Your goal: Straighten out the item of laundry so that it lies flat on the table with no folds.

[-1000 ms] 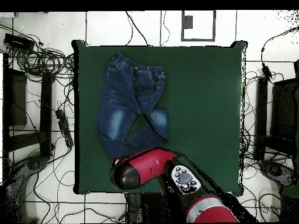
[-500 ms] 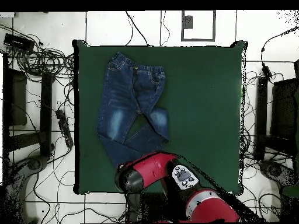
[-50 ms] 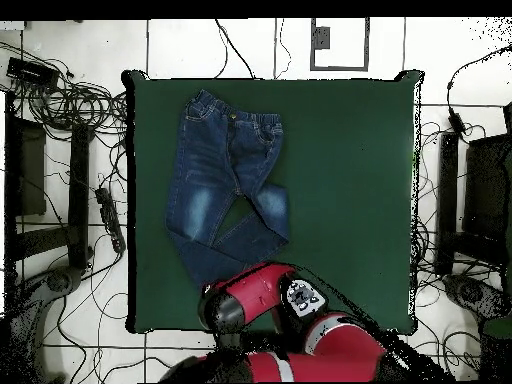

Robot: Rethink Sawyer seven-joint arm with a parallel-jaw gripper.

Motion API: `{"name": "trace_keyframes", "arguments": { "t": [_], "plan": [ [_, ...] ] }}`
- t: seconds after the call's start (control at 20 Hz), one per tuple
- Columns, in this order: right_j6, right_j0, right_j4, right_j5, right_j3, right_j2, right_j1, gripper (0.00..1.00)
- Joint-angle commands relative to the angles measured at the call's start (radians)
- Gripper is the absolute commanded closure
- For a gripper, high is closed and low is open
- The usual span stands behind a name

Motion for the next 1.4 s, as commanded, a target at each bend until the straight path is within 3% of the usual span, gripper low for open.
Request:
{"name": "trace_keyframes", "arguments": {
  "t": [0.05,0.5,0.55,0.8,1.4],
  "plan": [
    [0.077,0.048,-0.033,-0.089,-0.154,-0.006,0.075,0.00],
    [0.091,0.101,-0.012,-0.156,-0.205,-0.046,0.133,0.00],
    [0.100,0.111,-0.006,-0.175,-0.209,-0.058,0.135,1.00],
    [0.107,0.141,0.007,-0.167,-0.207,-0.082,0.115,1.00],
    [0.107,0.120,0.079,-0.077,-0.117,-0.029,0.005,1.00]
  ]
}}
